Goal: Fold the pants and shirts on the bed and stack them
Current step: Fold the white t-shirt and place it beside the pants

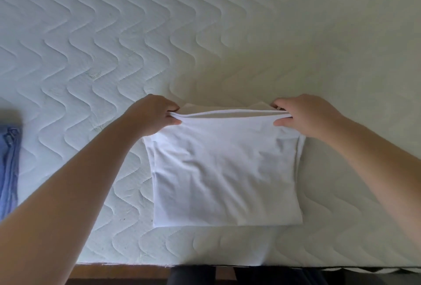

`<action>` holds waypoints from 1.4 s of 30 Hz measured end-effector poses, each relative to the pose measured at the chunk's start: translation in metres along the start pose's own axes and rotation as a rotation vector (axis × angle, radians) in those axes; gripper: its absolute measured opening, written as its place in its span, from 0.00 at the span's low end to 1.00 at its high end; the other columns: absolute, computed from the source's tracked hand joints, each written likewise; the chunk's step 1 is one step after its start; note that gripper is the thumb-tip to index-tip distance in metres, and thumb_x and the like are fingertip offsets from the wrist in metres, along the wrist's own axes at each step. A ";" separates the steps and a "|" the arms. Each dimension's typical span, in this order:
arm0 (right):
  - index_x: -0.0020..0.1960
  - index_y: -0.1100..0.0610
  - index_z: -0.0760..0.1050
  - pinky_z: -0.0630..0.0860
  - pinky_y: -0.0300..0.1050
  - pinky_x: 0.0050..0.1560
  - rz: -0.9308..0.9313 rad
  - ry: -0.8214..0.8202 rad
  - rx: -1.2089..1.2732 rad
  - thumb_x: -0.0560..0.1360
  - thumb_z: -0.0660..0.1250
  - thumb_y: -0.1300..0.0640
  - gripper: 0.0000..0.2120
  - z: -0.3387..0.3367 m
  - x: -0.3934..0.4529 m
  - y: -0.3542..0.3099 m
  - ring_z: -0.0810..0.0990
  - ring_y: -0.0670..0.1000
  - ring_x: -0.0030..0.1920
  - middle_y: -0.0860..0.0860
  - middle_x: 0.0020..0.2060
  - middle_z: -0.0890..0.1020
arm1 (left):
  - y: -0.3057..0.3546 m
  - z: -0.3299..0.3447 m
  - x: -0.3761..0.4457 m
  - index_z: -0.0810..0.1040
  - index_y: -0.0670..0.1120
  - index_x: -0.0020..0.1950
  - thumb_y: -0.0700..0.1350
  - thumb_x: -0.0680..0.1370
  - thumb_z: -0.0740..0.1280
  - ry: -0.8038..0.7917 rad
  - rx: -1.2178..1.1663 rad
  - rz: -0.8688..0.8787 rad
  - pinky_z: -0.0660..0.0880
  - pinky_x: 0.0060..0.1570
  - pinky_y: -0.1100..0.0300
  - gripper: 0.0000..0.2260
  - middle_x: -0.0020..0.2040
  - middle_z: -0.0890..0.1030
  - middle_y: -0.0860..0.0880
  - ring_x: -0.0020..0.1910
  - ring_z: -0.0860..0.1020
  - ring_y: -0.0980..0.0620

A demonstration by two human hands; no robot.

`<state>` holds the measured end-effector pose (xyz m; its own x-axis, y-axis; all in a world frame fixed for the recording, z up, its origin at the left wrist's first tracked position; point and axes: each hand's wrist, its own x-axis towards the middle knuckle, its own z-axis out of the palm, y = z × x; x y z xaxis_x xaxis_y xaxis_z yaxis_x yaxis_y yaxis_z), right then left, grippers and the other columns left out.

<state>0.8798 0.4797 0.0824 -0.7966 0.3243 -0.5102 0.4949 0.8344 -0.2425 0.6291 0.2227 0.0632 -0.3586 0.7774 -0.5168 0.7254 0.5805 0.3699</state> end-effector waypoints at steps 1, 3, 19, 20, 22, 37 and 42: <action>0.57 0.50 0.78 0.63 0.45 0.39 -0.011 0.013 0.000 0.76 0.70 0.48 0.11 -0.011 -0.011 -0.003 0.74 0.56 0.40 0.50 0.33 0.74 | 0.005 -0.010 -0.010 0.82 0.47 0.50 0.50 0.78 0.70 0.026 0.009 0.017 0.66 0.41 0.57 0.08 0.33 0.72 0.57 0.43 0.74 0.49; 0.53 0.50 0.81 0.62 0.43 0.39 -0.055 0.029 0.003 0.77 0.69 0.49 0.08 -0.038 -0.029 -0.010 0.78 0.55 0.43 0.51 0.37 0.80 | 0.017 -0.036 -0.033 0.82 0.47 0.49 0.52 0.78 0.70 0.075 0.054 0.035 0.69 0.41 0.56 0.09 0.35 0.75 0.55 0.42 0.75 0.50; 0.60 0.52 0.82 0.78 0.50 0.44 -0.060 0.690 -0.024 0.69 0.70 0.68 0.22 -0.104 -0.067 -0.049 0.84 0.58 0.51 0.51 0.56 0.84 | 0.051 -0.124 -0.083 0.82 0.46 0.42 0.39 0.74 0.71 0.690 0.252 0.122 0.69 0.29 0.56 0.03 0.28 0.76 0.49 0.28 0.74 0.42; 0.59 0.54 0.82 0.80 0.51 0.44 -0.067 0.734 -0.036 0.67 0.71 0.70 0.23 -0.082 -0.062 -0.047 0.84 0.57 0.51 0.51 0.57 0.84 | 0.046 -0.100 -0.078 0.84 0.46 0.44 0.36 0.72 0.69 0.715 0.234 0.125 0.74 0.28 0.53 0.07 0.31 0.80 0.46 0.29 0.78 0.41; 0.57 0.58 0.83 0.81 0.52 0.46 -0.081 0.798 -0.084 0.64 0.73 0.72 0.23 -0.027 -0.053 -0.039 0.85 0.57 0.51 0.54 0.58 0.83 | 0.034 -0.044 -0.067 0.85 0.44 0.50 0.34 0.67 0.68 0.748 0.195 0.147 0.79 0.31 0.50 0.14 0.39 0.85 0.44 0.33 0.82 0.40; 0.71 0.59 0.71 0.67 0.57 0.68 0.317 0.409 0.196 0.74 0.66 0.65 0.26 0.182 -0.081 -0.050 0.71 0.61 0.69 0.58 0.69 0.73 | 0.007 0.162 -0.090 0.66 0.47 0.76 0.45 0.81 0.64 0.433 -0.212 -0.264 0.61 0.73 0.46 0.23 0.77 0.64 0.45 0.76 0.63 0.45; 0.63 0.66 0.74 0.70 0.41 0.51 0.762 0.470 0.975 0.80 0.64 0.57 0.16 0.161 -0.050 -0.035 0.78 0.56 0.56 0.60 0.58 0.79 | -0.022 0.135 -0.060 0.69 0.41 0.72 0.50 0.81 0.66 0.499 -0.618 -0.629 0.70 0.66 0.43 0.22 0.66 0.73 0.40 0.64 0.73 0.40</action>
<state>0.9582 0.3623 -0.0164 -0.1560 0.8534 -0.4974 0.7568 -0.2204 -0.6154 0.7145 0.1305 -0.0184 -0.8779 0.2180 -0.4263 -0.0597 0.8335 0.5493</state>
